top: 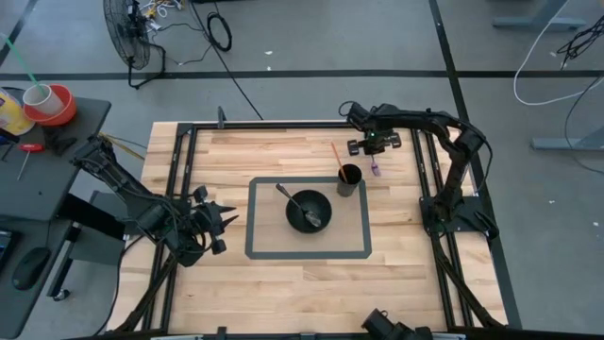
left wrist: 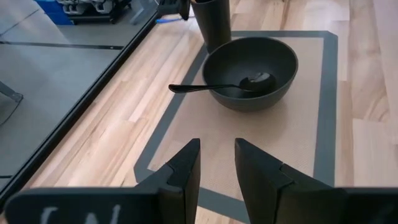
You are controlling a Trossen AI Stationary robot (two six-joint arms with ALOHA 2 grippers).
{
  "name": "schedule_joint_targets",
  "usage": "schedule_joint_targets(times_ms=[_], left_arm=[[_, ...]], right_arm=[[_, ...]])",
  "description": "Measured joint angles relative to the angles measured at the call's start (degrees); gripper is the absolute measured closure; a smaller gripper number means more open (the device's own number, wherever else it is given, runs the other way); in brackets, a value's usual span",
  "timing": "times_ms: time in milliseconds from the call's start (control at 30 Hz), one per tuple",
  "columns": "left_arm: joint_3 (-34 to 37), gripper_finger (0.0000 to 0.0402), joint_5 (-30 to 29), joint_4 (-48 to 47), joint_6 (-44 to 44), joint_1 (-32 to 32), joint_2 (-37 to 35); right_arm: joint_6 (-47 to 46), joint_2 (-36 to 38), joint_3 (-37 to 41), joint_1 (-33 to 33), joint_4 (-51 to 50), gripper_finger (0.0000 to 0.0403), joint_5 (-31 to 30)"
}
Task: Pick & Place Utensil
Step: Put the blue fork into the black bowl on the transparent mat
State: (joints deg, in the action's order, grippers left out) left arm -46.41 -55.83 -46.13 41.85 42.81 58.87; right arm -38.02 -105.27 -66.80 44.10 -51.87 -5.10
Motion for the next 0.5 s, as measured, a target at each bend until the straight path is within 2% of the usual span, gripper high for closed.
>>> schedule_joint_targets(times_ms=[233,500], left_arm=[[0.00,0.0296,0.00,0.00,0.01,0.00,0.00],[0.00,0.0296,-0.02,-0.02,0.01,0.00,0.00]], right_arm=[[-0.88,7.17,0.06,-3.18,-3.41,0.0385,-5.45],[-5.58,20.12,0.02,-11.47,-4.24,0.0385,-13.31]])
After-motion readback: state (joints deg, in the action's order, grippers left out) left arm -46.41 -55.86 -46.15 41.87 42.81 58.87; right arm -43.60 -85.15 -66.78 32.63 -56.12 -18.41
